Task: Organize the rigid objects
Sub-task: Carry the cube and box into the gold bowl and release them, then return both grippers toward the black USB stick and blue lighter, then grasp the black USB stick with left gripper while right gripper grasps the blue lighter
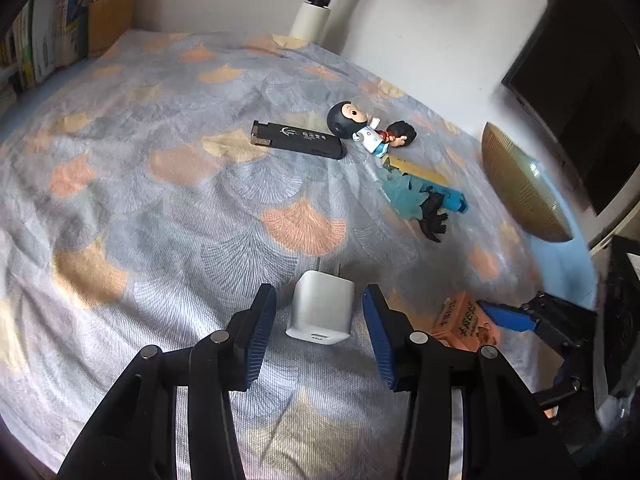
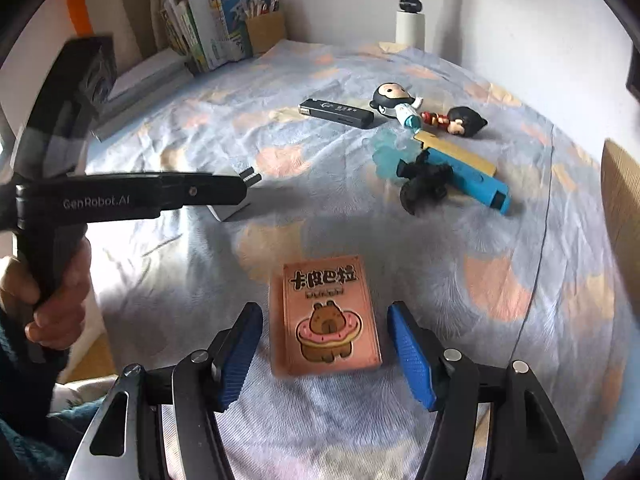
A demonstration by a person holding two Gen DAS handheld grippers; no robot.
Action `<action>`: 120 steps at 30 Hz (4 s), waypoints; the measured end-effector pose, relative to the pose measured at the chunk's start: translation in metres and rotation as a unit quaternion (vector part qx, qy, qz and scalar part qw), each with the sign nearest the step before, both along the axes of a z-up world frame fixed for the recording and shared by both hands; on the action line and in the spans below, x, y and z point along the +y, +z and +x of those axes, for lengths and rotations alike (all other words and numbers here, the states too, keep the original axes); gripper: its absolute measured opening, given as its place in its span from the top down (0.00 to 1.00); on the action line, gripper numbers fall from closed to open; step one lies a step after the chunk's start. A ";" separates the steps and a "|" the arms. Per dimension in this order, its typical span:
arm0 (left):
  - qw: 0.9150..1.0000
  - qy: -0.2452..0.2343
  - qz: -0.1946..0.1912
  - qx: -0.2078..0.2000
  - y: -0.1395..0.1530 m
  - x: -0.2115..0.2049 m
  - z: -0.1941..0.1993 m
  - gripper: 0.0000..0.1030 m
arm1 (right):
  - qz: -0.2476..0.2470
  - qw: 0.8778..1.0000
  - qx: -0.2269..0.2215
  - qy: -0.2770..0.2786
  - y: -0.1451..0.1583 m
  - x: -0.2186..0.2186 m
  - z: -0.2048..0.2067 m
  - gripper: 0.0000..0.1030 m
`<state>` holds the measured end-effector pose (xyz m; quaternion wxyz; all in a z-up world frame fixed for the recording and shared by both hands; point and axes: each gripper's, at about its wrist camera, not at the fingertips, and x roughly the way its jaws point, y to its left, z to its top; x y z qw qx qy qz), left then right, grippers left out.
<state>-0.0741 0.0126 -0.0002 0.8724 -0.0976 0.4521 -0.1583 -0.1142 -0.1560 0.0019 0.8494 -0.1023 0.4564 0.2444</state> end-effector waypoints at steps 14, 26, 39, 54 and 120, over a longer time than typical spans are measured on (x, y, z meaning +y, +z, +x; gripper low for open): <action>0.999 -0.010 0.003 -0.044 0.018 -0.016 -0.016 0.74 | 0.022 0.999 -0.029 -0.013 0.009 -0.005 -0.025 0.61; 0.989 -0.045 -0.038 -0.134 0.106 -0.090 -0.007 0.74 | -0.002 0.983 -0.139 -0.118 0.105 -0.115 -0.025 0.61; 0.979 -0.179 -0.052 -0.078 0.091 -0.285 0.086 0.74 | 0.006 0.940 -0.066 -0.335 0.113 -0.273 0.046 0.61; 0.985 -0.047 -0.047 -0.158 0.143 -0.139 0.053 0.38 | 0.043 0.936 -0.114 -0.330 0.155 -0.262 0.029 0.51; 0.951 -0.264 0.157 -0.032 0.006 -0.035 0.166 0.28 | -0.032 0.999 -0.018 -0.022 0.002 -0.067 0.138 0.41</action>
